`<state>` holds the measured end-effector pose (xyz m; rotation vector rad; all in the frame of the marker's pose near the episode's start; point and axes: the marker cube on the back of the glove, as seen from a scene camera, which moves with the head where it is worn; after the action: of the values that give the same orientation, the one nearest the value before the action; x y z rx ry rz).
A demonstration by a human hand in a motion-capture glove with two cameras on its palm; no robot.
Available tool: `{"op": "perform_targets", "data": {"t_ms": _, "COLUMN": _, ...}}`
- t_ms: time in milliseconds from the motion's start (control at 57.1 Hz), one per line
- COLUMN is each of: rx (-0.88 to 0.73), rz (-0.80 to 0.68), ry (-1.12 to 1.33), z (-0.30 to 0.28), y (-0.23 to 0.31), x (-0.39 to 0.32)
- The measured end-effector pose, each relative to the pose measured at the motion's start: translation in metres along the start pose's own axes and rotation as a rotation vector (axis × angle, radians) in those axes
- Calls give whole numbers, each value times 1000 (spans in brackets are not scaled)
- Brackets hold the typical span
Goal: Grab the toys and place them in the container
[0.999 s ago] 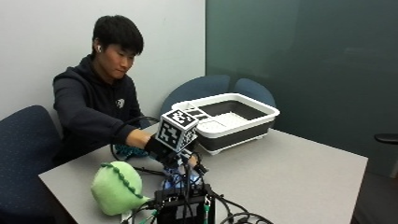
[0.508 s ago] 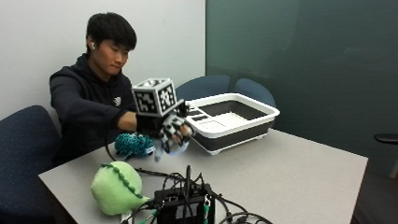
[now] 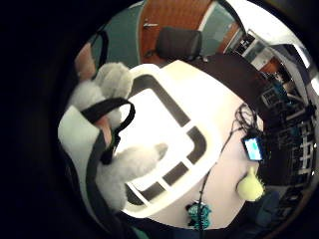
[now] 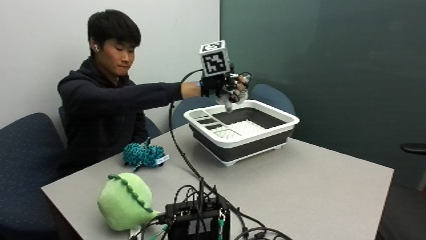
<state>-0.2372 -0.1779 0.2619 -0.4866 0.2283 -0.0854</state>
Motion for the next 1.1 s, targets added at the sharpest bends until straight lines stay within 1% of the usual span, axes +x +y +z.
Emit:
{"op": "perform_targets", "data": {"t_ms": 35, "rx": -41, "rz": 4, "ry": 24, "z": 11, "y": -1, "x": -3}}
{"op": "perform_targets", "data": {"t_ms": 105, "rx": -150, "rz": -130, "ry": 171, "z": 56, "y": 23, "x": -43}}
{"op": "perform_targets", "data": {"t_ms": 158, "rx": -253, "rz": -173, "ry": 163, "z": 60, "y": 34, "x": -48}}
{"op": "perform_targets", "data": {"t_ms": 210, "rx": -289, "rz": -167, "ry": 116, "z": 47, "y": 39, "x": -39}}
{"op": "perform_targets", "data": {"t_ms": 263, "rx": -261, "rz": -151, "ry": 103, "z": 27, "y": 45, "x": -26}}
{"op": "perform_targets", "data": {"t_ms": 333, "rx": -221, "rz": -116, "ry": 86, "z": -14, "y": 56, "x": 8}}
{"op": "perform_targets", "data": {"t_ms": 508, "rx": -262, "rz": -209, "ry": 164, "z": -70, "y": 141, "x": 62}}
{"op": "perform_targets", "data": {"t_ms": 596, "rx": -274, "rz": -183, "ry": 252, "z": -74, "y": 189, "x": 97}}
{"op": "perform_targets", "data": {"t_ms": 648, "rx": -303, "rz": -129, "ry": 287, "z": -68, "y": 216, "x": 123}}
{"op": "perform_targets", "data": {"t_ms": 736, "rx": -398, "rz": -63, "ry": 209, "z": -47, "y": 255, "x": 154}}
{"op": "perform_targets", "data": {"t_ms": 876, "rx": -500, "rz": 14, "ry": 209, "z": 53, "y": 339, "x": 174}}
{"op": "perform_targets", "data": {"t_ms": 911, "rx": -485, "rz": 28, "ry": 210, "z": 68, "y": 343, "x": 183}}
{"op": "perform_targets", "data": {"t_ms": 964, "rx": -391, "rz": 35, "ry": 200, "z": 80, "y": 341, "x": 190}}
{"op": "perform_targets", "data": {"t_ms": 1034, "rx": -238, "rz": 9, "ry": 220, "z": 85, "y": 335, "x": 187}}
{"op": "perform_targets", "data": {"t_ms": 1104, "rx": -172, "rz": -28, "ry": 285, "z": 89, "y": 328, "x": 183}}
